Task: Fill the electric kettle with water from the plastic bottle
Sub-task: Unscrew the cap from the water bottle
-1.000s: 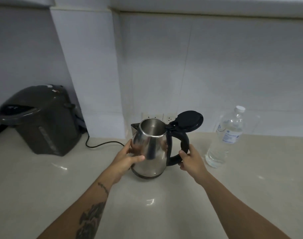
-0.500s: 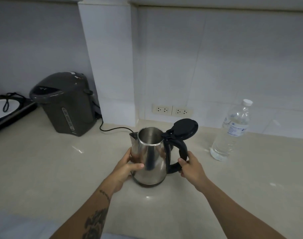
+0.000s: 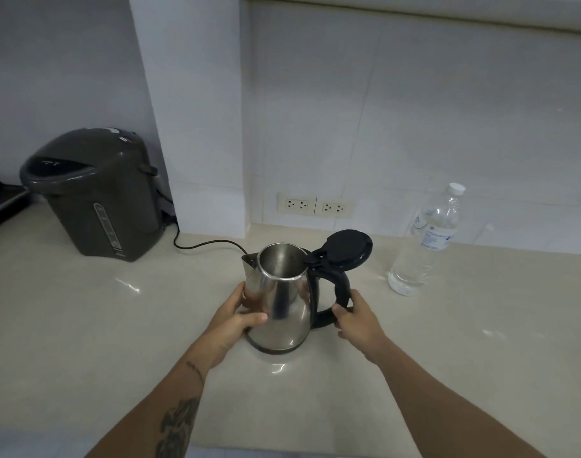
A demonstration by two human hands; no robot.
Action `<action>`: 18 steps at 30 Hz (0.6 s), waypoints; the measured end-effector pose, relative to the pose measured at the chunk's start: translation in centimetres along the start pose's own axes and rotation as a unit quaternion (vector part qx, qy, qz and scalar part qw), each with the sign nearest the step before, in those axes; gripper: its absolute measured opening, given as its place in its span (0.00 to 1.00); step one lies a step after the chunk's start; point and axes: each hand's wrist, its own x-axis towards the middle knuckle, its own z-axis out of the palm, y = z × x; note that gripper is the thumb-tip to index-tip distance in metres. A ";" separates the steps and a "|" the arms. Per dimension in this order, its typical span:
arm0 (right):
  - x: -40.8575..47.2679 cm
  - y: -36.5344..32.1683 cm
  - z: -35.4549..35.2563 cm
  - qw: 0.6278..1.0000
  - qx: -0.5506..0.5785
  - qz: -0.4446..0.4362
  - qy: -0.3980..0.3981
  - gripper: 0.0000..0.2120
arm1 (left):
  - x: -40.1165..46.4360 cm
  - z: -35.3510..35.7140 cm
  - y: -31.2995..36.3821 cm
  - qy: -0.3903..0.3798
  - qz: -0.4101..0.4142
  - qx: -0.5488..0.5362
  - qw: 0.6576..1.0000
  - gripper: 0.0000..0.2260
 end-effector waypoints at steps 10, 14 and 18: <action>-3.2 -1.8 -8.3 0.996 -0.072 -0.038 0.048 0.18 | 1.8 -3.8 7.1 0.141 0.073 0.039 0.987 0.15; -3.0 -4.1 -14.0 0.989 -0.072 -0.067 0.108 0.17 | 3.5 -1.0 13.4 0.138 0.149 0.097 0.974 0.15; -1.9 -6.5 -19.0 0.981 -0.076 -0.091 0.153 0.18 | 3.9 5.7 18.2 0.046 0.201 0.166 0.964 0.15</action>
